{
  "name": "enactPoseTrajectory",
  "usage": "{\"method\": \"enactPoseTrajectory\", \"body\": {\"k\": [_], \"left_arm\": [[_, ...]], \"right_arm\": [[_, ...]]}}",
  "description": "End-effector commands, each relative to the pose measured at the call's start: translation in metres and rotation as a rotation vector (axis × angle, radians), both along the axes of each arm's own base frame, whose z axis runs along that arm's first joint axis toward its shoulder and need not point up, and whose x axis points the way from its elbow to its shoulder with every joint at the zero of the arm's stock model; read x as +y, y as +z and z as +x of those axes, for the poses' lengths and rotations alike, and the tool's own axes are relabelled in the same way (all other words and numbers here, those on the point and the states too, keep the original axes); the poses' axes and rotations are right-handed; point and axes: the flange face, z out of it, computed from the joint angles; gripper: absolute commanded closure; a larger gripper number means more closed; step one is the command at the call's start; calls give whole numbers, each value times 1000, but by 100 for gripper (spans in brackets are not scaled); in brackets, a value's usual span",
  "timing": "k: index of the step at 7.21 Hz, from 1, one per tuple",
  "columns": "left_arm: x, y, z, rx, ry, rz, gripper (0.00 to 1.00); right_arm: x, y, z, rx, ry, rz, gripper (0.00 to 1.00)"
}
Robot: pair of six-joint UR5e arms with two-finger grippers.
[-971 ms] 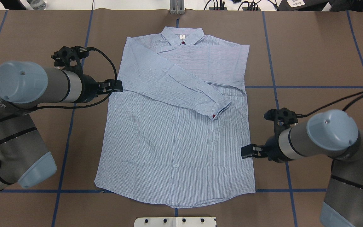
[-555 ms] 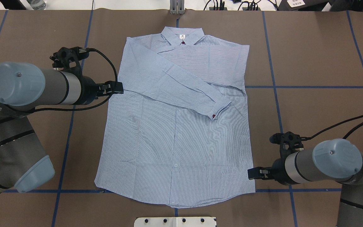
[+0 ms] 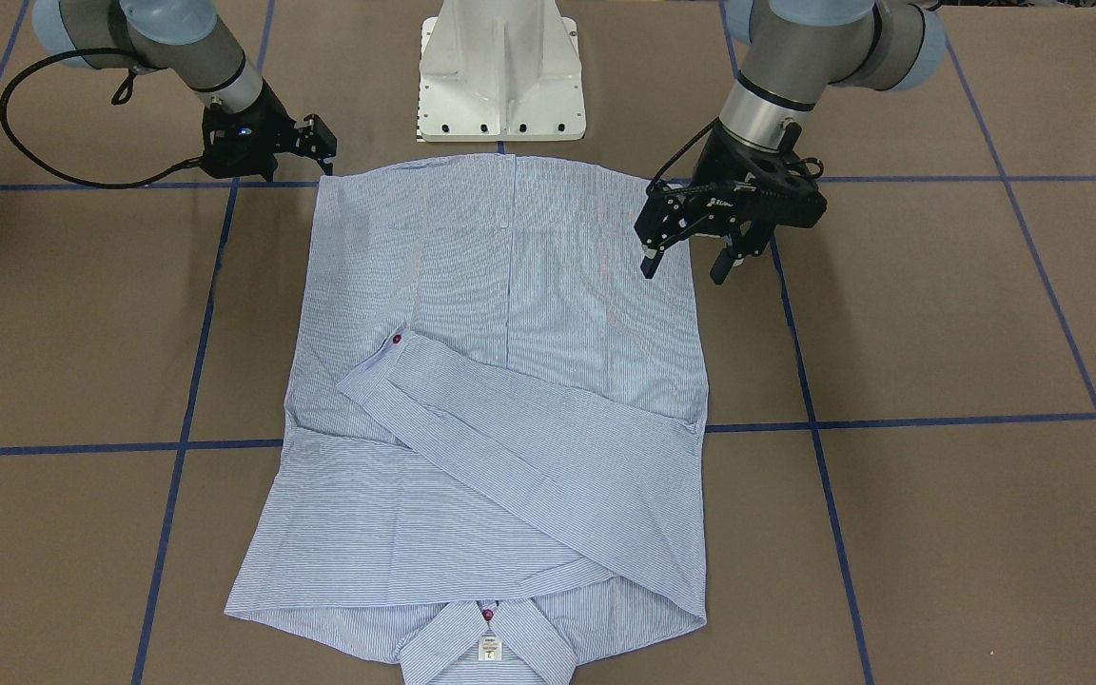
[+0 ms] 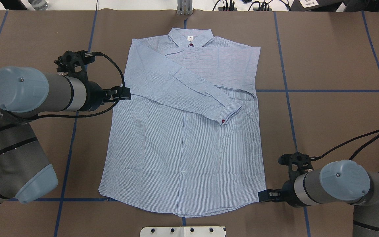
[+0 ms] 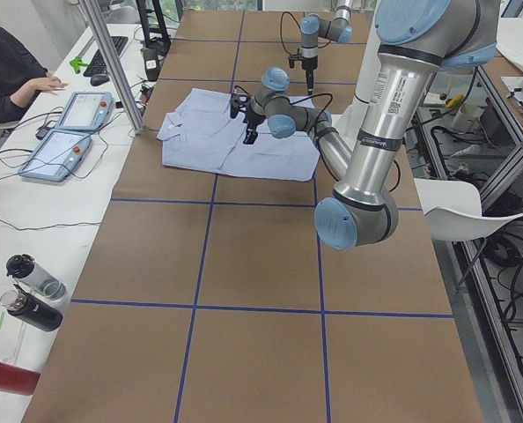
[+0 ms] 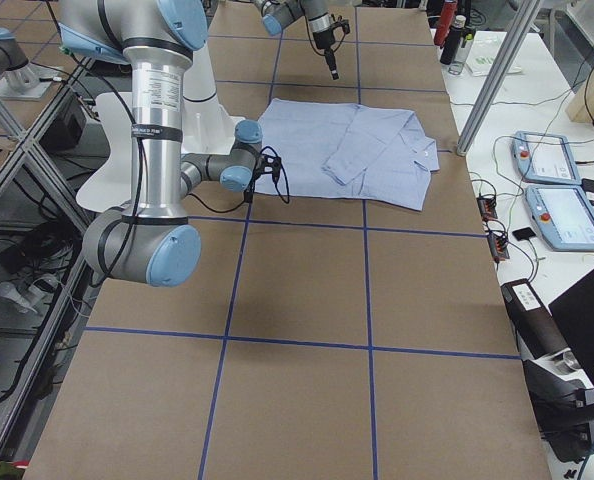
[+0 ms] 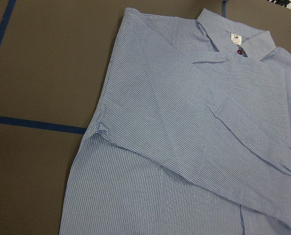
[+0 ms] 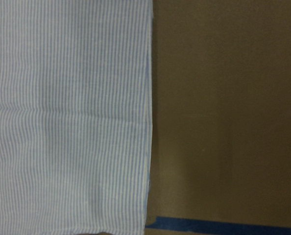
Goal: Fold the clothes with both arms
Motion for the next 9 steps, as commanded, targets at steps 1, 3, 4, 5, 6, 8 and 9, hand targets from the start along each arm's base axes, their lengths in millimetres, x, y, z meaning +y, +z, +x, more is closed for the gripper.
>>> {"method": "enactPoseTrajectory", "body": {"k": [1, 3, 4, 5, 6, 8, 9], "left_arm": [[0, 1, 0, -1, 0, -1, 5], [0, 0, -1, 1, -2, 0, 5], [0, 0, -1, 1, -2, 0, 5], [0, 2, -1, -3, -2, -3, 5], [0, 4, 0, -5, 0, -5, 5], [0, 6, 0, -10, 0, -6, 5], [0, 6, 0, -10, 0, -6, 5]], "right_arm": [[7, -1, -16, -3, -23, 1, 4], [8, 2, -21, 3, -26, -1, 4], [8, 0, -21, 0, -26, 0, 12], [8, 0, -21, 0, -26, 0, 24], [7, -2, -20, -5, -26, 0, 39], [7, -5, -19, -11, -25, 1, 56], [7, -3, -18, -8, -25, 0, 57]]}}
